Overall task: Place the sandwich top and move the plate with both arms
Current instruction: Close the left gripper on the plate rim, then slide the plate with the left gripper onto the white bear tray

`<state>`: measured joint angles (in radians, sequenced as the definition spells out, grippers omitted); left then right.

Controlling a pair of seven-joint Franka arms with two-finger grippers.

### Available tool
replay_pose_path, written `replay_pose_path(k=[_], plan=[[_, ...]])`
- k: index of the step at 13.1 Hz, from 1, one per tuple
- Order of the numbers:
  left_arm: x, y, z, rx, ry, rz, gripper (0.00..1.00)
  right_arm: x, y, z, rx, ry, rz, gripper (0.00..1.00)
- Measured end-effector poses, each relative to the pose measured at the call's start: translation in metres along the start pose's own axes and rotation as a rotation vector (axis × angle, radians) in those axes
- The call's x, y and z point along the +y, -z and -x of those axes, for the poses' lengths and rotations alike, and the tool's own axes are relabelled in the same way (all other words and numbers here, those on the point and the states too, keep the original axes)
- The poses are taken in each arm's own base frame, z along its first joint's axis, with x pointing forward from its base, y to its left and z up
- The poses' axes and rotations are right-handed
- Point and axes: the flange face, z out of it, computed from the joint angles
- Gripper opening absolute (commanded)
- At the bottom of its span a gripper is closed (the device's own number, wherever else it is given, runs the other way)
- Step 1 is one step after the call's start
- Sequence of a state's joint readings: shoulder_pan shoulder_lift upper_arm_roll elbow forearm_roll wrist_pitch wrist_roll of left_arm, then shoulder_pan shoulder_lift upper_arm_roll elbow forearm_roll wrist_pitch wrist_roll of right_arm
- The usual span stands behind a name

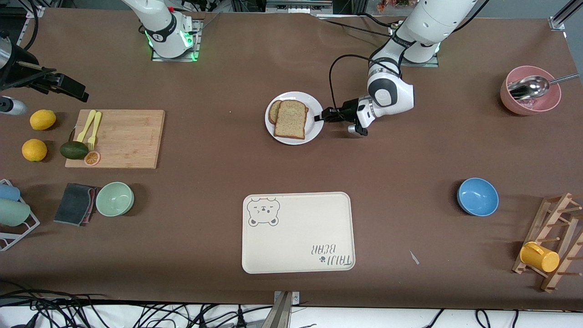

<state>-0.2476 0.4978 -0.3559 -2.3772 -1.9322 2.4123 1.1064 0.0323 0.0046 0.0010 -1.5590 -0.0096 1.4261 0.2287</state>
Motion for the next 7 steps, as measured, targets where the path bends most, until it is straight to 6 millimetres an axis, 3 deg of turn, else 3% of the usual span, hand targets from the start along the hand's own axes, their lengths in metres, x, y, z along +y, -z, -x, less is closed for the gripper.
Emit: replay_pose_path(k=[7], plan=[[0.0028, -0.0027, 0.0059, 0.055, -0.031, 0.039, 0.0, -0.0002, 0.0001, 0.0001, 0.0, 0.021, 0.001, 1.0]])
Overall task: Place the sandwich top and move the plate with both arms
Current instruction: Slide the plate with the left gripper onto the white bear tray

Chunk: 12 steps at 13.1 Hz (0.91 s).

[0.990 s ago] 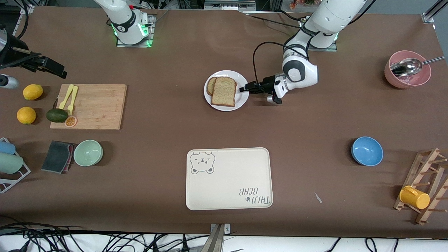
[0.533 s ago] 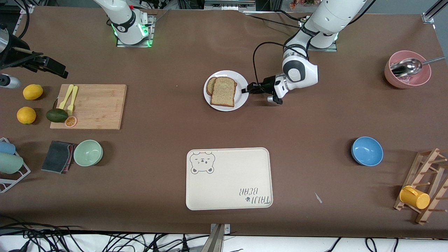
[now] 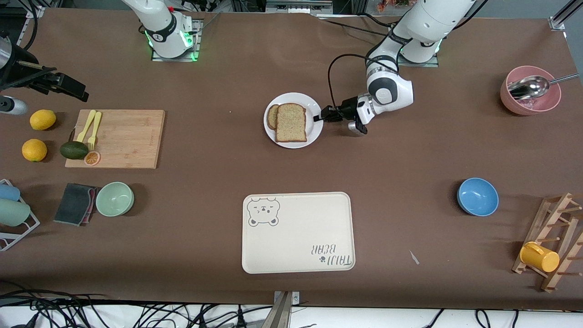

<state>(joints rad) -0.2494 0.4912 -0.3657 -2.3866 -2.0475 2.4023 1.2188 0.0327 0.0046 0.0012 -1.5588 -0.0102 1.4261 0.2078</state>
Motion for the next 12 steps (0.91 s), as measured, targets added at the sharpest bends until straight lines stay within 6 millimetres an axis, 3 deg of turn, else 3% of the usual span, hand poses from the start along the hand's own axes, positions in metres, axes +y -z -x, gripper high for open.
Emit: replay_pose_path(k=[3, 6, 12], plan=[[0.011, 0.006, -0.009, 0.058, 0.011, 0.008, 0.0, -0.005, -0.001, -0.003, 0.019, 0.014, -0.01, 1.0], [0.04, 0.018, -0.028, 0.13, -0.013, 0.041, 0.0, -0.008, -0.006, -0.007, 0.036, 0.018, -0.013, 1.0], [0.095, 0.035, -0.099, 0.303, 0.015, 0.0, 0.0, -0.012, -0.002, -0.007, 0.061, 0.025, -0.018, 1.0]])
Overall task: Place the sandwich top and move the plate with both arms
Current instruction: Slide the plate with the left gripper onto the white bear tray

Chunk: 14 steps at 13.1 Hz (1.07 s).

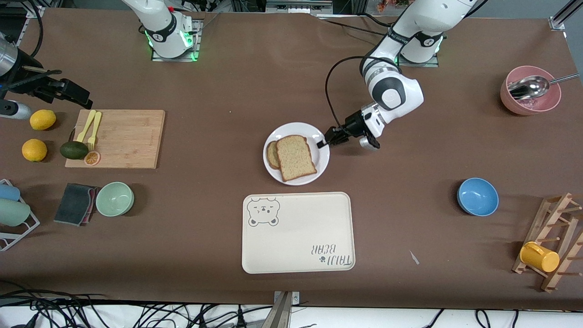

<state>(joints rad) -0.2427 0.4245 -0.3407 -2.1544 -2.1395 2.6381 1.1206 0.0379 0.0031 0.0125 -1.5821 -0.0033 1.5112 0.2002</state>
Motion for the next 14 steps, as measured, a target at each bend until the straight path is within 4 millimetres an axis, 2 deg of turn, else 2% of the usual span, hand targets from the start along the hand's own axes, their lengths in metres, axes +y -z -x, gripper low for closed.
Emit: replay_pose_path(k=[3, 7, 12, 14], plan=[[0.012, -0.02, -0.034, 0.064, 0.018, -0.009, 0.0, -0.002, 0.0, 0.0, -0.001, 0.004, 0.0, 1.0], [0.008, -0.053, -0.083, 0.139, 0.043, -0.01, 0.0, -0.004, -0.001, 0.0, -0.001, 0.007, 0.001, 1.0], [0.032, -0.06, -0.141, 0.186, 0.041, 0.013, 0.0, -0.009, -0.004, 0.0, -0.005, 0.017, 0.002, 1.0], [0.033, -0.069, -0.16, 0.187, 0.055, -0.013, 0.0, -0.009, -0.005, 0.0, -0.009, 0.017, 0.003, 1.0]])
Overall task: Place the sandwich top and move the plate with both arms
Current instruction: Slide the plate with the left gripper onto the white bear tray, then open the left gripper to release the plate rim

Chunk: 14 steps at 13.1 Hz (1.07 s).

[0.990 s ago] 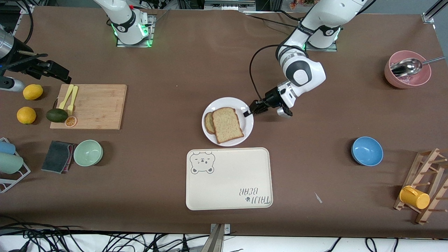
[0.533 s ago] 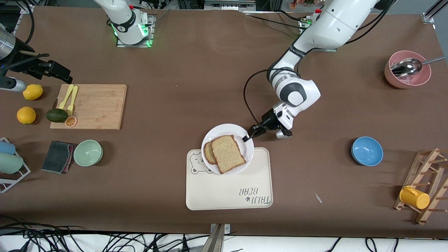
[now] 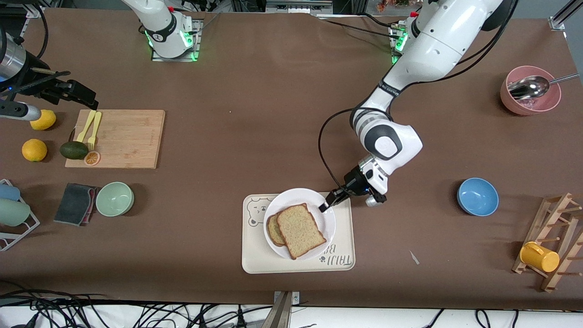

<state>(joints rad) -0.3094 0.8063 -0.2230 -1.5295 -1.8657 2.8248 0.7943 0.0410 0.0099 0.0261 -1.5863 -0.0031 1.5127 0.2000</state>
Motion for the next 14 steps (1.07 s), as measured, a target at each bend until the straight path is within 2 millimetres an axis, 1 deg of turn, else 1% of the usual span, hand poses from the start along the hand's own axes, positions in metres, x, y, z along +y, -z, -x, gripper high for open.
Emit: replay_pose_path(k=[3, 7, 8, 9, 10, 11, 12, 13, 14], plan=[[-0.004, -0.019, -0.018, 0.003, -0.004, -0.062, 0.0, 0.0, -0.001, 0.0, -0.003, 0.0, 0.001, 1.0], [-0.015, -0.033, -0.025, 0.003, -0.011, -0.091, 0.01, 0.0, 0.0, 0.002, -0.01, 0.002, 0.002, 1.0], [-0.018, -0.035, -0.024, 0.001, -0.012, -0.095, 0.08, 0.0, 0.0, 0.002, -0.01, 0.002, 0.002, 1.0], [-0.02, -0.038, -0.023, 0.0, -0.013, -0.098, 0.19, 0.0, 0.0, 0.002, -0.011, 0.002, 0.002, 1.0], [-0.021, -0.039, -0.022, -0.001, -0.013, -0.098, 0.35, 0.0, 0.0, 0.002, -0.011, 0.002, 0.002, 1.0], [-0.02, -0.04, -0.023, 0.001, -0.014, -0.095, 0.58, 0.0, 0.0, 0.002, -0.011, 0.002, 0.002, 1.0], [-0.018, -0.039, -0.024, 0.002, -0.015, -0.093, 0.73, 0.0, 0.0, 0.002, -0.011, 0.002, 0.002, 1.0], [-0.017, -0.04, -0.024, 0.003, -0.016, -0.091, 0.84, 0.0, 0.0, 0.002, -0.011, 0.002, 0.002, 1.0], [-0.016, -0.04, -0.024, 0.002, -0.015, -0.089, 1.0, 0.0, 0.0, 0.002, -0.011, 0.002, 0.002, 1.0]])
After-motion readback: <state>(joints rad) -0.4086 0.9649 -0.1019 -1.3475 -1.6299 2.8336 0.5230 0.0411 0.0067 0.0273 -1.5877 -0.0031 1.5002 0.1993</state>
